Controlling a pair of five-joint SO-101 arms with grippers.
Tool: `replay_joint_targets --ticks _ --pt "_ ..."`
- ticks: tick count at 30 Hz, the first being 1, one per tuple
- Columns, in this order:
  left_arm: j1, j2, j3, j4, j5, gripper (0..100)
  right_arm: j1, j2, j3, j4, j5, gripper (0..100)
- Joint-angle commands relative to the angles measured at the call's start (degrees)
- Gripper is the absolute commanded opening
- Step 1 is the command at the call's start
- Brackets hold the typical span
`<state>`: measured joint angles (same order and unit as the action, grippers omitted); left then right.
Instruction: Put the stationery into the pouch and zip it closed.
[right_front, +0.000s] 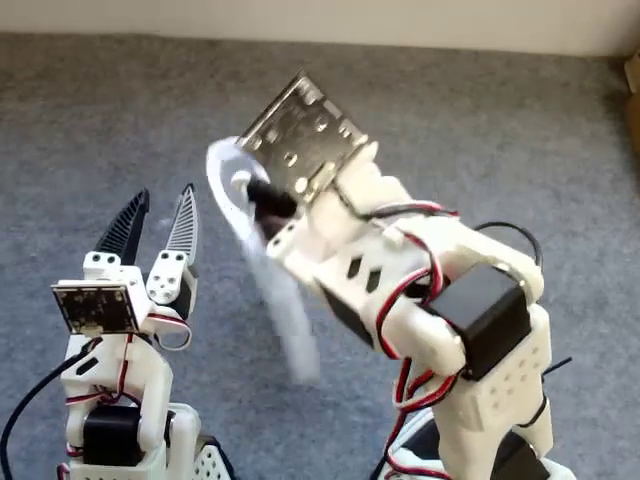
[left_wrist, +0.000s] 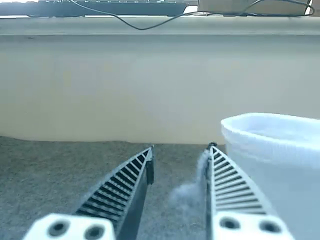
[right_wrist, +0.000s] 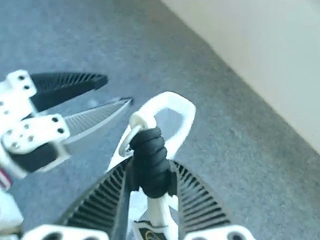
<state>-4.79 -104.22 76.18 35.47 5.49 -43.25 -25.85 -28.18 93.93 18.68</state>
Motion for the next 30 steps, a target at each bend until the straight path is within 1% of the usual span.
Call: replay_joint_targets --ticks 1,3,5,7,11,14,17,21,23,24,27,30 --pt "0.7 0.2 -0.3 -1.7 0.6 17 -2.9 -3.0 -3.9 1.4 2.1 0.5" --pt "1.9 -0.2 -0.8 -1.5 0.5 17 -3.0 -3.0 -3.7 1.7 2.3 0.5" --pt "1.8 -0.2 -3.7 1.7 0.5 17 -3.0 -2.9 -3.5 2.2 2.3 0.5" --pt "1.5 -0.2 -9.2 7.9 0.5 18 -3.0 -2.9 -3.5 3.3 2.4 0.5" --pt "2.0 -0.2 -22.3 23.0 0.4 18 -3.1 -2.4 -3.5 4.4 2.4 0.5" --pt "2.0 -0.1 -29.6 30.6 0.4 23 -3.1 -2.3 -2.3 4.3 2.4 0.5" --pt "2.0 0.0 -35.2 36.0 0.4 25 -3.1 -2.4 0.4 3.7 2.2 0.5" --pt "2.0 0.2 -40.7 40.7 0.3 25 -3.1 -2.5 7.3 -0.7 1.9 0.5" --pt "2.2 0.2 -42.2 42.8 -1.4 25 -3.1 -2.6 10.6 -2.9 1.9 0.5" --pt "3.0 0.2 -42.5 43.9 -2.8 25 -3.1 -2.8 12.0 -4.1 1.9 0.5" --pt "8.5 0.2 -42.4 47.5 -5.7 25 -3.1 -2.9 14.5 -6.5 1.9 0.5" --pt "12.5 0.0 -42.6 51.9 -8.2 25 -3.1 -2.6 14.8 -6.6 1.9 0.5"
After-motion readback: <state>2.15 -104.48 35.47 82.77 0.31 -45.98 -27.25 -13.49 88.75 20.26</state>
